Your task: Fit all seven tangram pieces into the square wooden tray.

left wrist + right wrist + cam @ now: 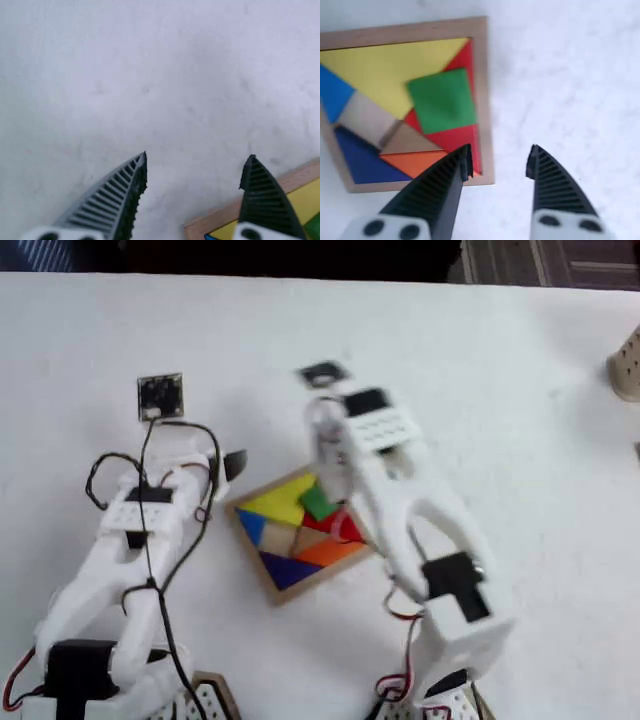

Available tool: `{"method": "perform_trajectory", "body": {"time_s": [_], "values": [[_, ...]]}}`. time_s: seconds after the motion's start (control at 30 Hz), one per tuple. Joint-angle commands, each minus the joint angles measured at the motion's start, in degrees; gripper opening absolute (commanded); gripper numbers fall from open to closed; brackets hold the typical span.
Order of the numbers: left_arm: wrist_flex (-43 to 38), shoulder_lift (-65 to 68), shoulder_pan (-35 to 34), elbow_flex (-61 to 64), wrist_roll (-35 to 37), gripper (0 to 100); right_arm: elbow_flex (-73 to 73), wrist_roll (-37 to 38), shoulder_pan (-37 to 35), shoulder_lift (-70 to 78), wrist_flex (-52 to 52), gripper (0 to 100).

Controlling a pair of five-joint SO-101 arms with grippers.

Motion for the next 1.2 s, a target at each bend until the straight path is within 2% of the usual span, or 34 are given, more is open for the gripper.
{"method": "perform_trajectory", "body": {"time_s": [0.0,0.1,0.27,0.3,0.37,0.53,0.67,0.9,1.0,1.17], "values": [[-1.1,0.0,2.6,-3.0,-0.1,30,14.2,-0.3,6.7,-8.4,-11.1,7.6],[-1.1,0.0,4.4,-3.0,0.0,26,21.9,-0.3,10.6,-14.4,-13.2,2.7],[-1.6,0.0,8.1,-4.2,0.0,2,30.6,-0.3,17.9,-21.6,-15.3,2.1],[-1.6,0.0,9.4,-4.8,0.0,1,31.9,-0.2,19.1,-22.5,-15.8,2.1],[-1.6,0.0,12.3,-5.7,0.2,4,33.8,-0.2,20.9,-23.1,-16.6,2.1],[-1.6,0.7,21.2,-9.1,5.8,2,35.4,3.4,23.5,-23.1,-18.5,2.1],[-1.6,8.1,27.4,-15.0,7.3,2,36.9,4.0,23.5,-23.2,-20.6,2.1],[-0.9,25.5,30.8,-30.6,7.0,2,37.0,4.1,23.4,-23.2,-20.8,2.1],[3.3,28.8,32.0,-33.8,6.9,2,36.9,4.2,23.4,-23.2,-20.8,2.1],[8.5,30.5,33.5,-34.2,-0.7,2,36.9,4.2,23.3,-23.2,-20.9,2.1]]}}
